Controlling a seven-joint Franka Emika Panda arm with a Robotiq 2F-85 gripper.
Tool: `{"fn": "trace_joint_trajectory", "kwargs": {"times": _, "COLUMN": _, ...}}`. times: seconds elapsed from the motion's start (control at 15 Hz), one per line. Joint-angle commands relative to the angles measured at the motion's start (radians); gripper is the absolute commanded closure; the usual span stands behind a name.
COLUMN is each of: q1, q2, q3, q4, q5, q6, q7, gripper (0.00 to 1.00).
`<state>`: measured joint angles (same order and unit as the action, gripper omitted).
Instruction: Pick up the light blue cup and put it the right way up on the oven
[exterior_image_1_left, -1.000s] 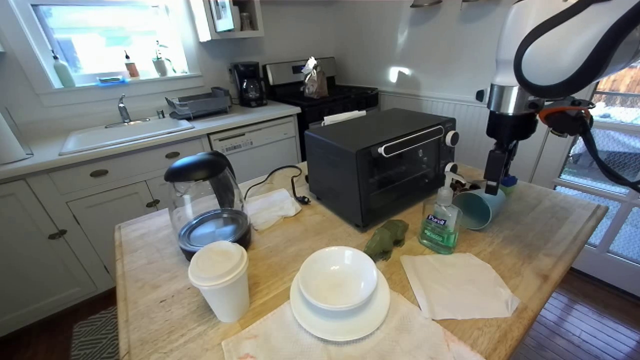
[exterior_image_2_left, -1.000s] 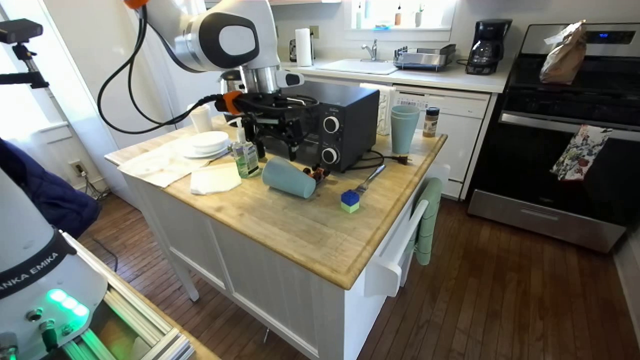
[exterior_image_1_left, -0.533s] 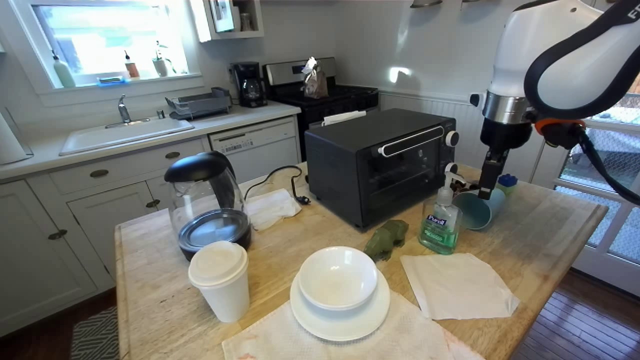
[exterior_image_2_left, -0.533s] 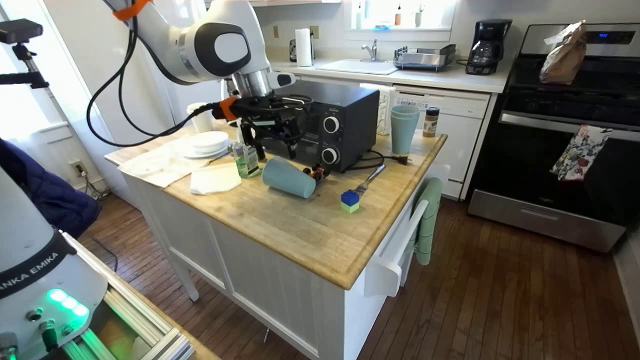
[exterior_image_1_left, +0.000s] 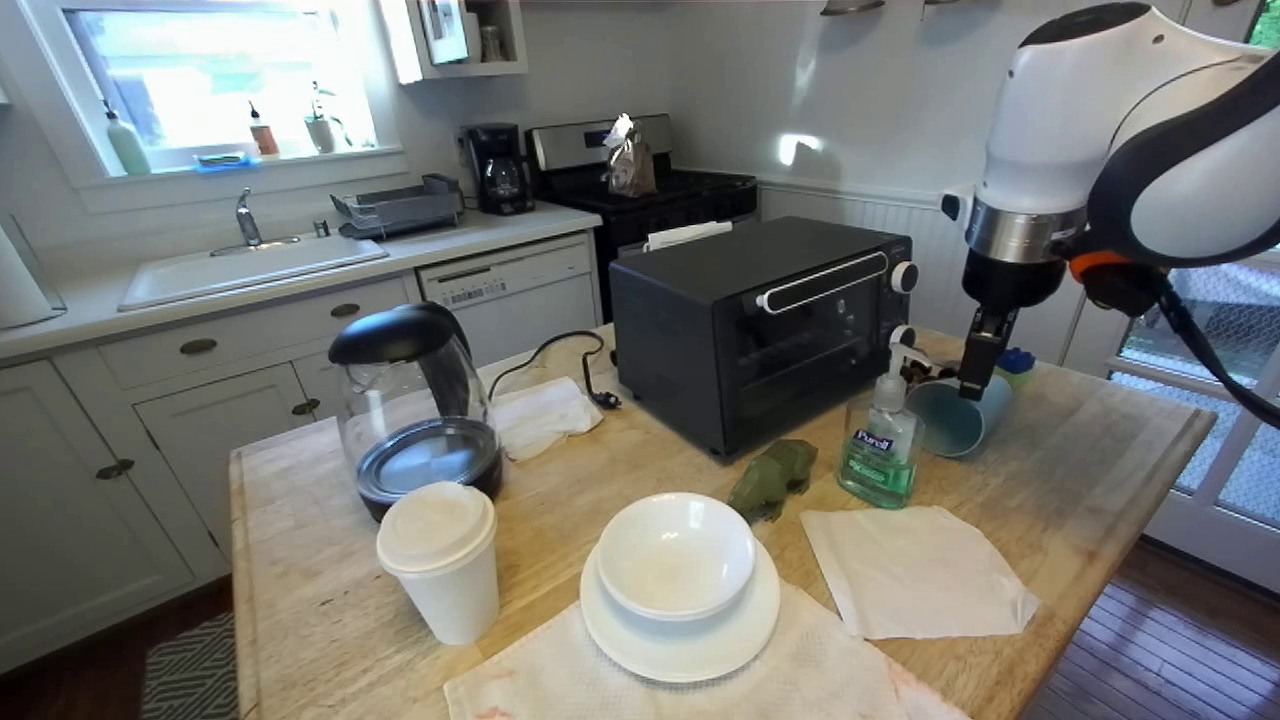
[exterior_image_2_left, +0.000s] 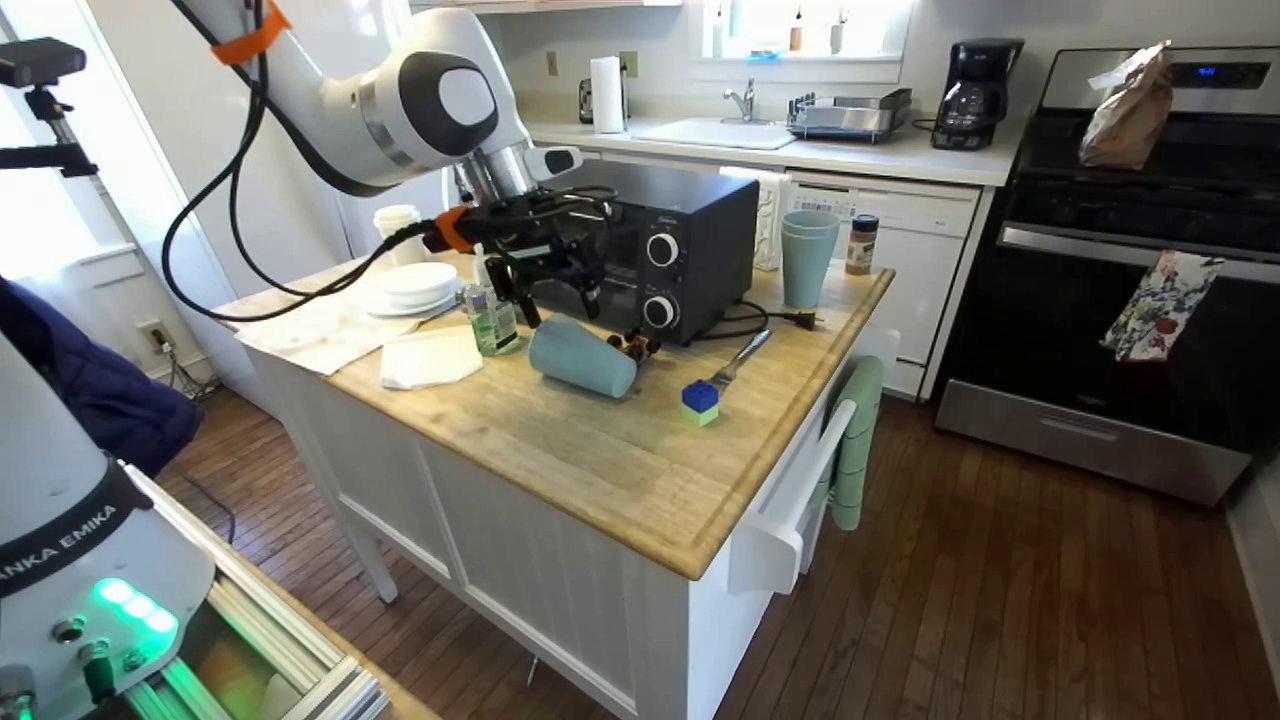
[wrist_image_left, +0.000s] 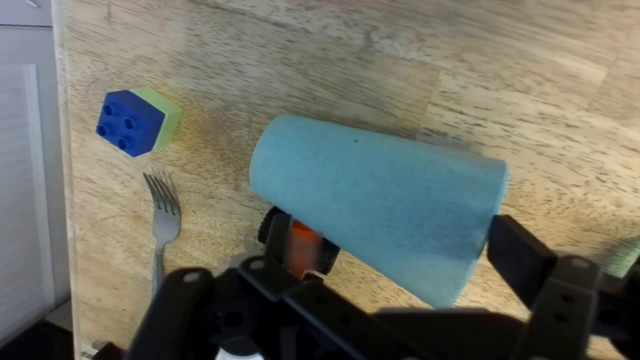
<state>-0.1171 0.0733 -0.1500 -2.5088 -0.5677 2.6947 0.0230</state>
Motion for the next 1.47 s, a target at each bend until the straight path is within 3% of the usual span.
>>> {"fn": "trace_joint_trajectory", "kwargs": {"times": 0.0, "q1": 0.006, "q2": 0.011, "q3": -0.021, "q4": 0.001, "q5": -0.116, "q6": 0.021, "q7": 0.109, "gripper": 0.0}}
{"fn": "trace_joint_trajectory", "kwargs": {"times": 0.33, "q1": 0.007, "q2": 0.014, "q3": -0.022, "q4": -0.004, "q5": -0.189, "q6": 0.023, "q7": 0.195, "gripper": 0.0}}
{"fn": "trace_joint_trajectory", "kwargs": {"times": 0.67, "q1": 0.011, "q2": 0.031, "q3": -0.022, "q4": -0.018, "q5": -0.176, "q6": 0.068, "q7": 0.3, "gripper": 0.0}}
{"fn": "trace_joint_trajectory", "kwargs": {"times": 1.13, "q1": 0.016, "q2": 0.077, "q3": -0.055, "q4": 0.018, "q5": -0.421, "q6": 0.1, "q7": 0.593, "gripper": 0.0}}
{"fn": "trace_joint_trajectory", "kwargs": {"times": 1.4, "q1": 0.014, "q2": 0.092, "q3": -0.051, "q4": 0.023, "q5": -0.466, "q6": 0.082, "q7": 0.658, "gripper": 0.24}}
